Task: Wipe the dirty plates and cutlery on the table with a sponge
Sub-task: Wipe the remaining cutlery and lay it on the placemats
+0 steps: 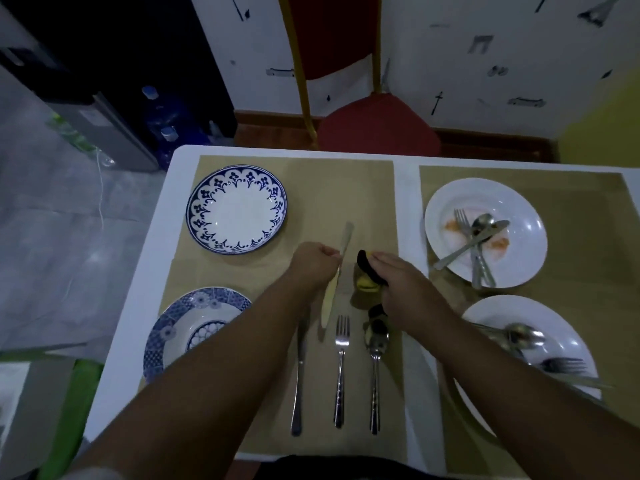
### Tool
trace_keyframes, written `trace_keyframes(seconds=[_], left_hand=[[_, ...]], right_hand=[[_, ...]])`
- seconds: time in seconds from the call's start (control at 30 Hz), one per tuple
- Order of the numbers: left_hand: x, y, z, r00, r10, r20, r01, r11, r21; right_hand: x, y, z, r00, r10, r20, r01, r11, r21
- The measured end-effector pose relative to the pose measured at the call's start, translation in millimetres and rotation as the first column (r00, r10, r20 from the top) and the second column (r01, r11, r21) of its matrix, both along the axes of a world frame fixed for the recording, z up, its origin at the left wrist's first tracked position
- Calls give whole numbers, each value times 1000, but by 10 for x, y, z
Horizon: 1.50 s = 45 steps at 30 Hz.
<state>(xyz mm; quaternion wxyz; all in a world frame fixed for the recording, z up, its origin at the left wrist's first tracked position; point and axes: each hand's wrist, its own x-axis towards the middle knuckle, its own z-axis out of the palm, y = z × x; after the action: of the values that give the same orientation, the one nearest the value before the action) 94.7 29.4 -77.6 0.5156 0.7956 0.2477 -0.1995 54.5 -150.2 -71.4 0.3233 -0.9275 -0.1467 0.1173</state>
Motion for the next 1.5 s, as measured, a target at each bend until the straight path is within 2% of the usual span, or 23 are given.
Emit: trace_keyframes(seconds=[0.27, 0.4, 0.47, 0.5, 0.57, 0.63, 0.7, 0.73, 0.9, 1.13, 1.27, 1.5], left_hand=[[506, 118, -189, 992, -122, -5, 121, 970, 209], [340, 174, -183, 986, -139, 92, 104, 944, 312], [147, 267, -178, 961, -223, 162, 157, 926, 343], [50, 336, -189, 917, -335, 218, 229, 887, 401], [-100, 496, -270, 716, -638, 282, 392, 703, 594], [-186, 588, -374, 530, -821, 213, 502, 507, 701], [-251, 582, -418, 469, -879, 88, 580, 382, 719], [-270, 574, -452, 469, -882, 52, 595, 358, 720], [-244, 649, -490, 568, -823, -19, 598, 397, 696], [-248, 659, -496, 598, -802, -18, 592, 426, 684], [-299, 645, -476, 626, -780, 14, 558, 461, 690], [-637, 216, -68, 622, -755, 206, 459, 565, 685]], right_hand=[[383, 275, -194, 999, -23, -44, 16, 991, -134], [348, 349, -268, 998, 17, -62, -26, 988, -153], [303, 342, -297, 999, 28, -41, -34, 988, -154], [289, 338, -298, 999, 36, -27, -40, 986, -163], [278, 346, -299, 998, 64, 1, -63, 979, -194], [266, 367, -292, 997, 80, 23, -73, 971, -227], [257, 377, -286, 997, 79, 15, -73, 967, -245], [252, 376, -289, 997, 79, 4, -75, 964, -256], [239, 370, -314, 996, 74, -42, -83, 960, -267], [264, 391, -331, 991, 108, -78, -126, 948, -293], [224, 349, -238, 996, 83, 14, -76, 964, -256], [-105, 92, 150, 975, 99, 199, -64, 982, -175]])
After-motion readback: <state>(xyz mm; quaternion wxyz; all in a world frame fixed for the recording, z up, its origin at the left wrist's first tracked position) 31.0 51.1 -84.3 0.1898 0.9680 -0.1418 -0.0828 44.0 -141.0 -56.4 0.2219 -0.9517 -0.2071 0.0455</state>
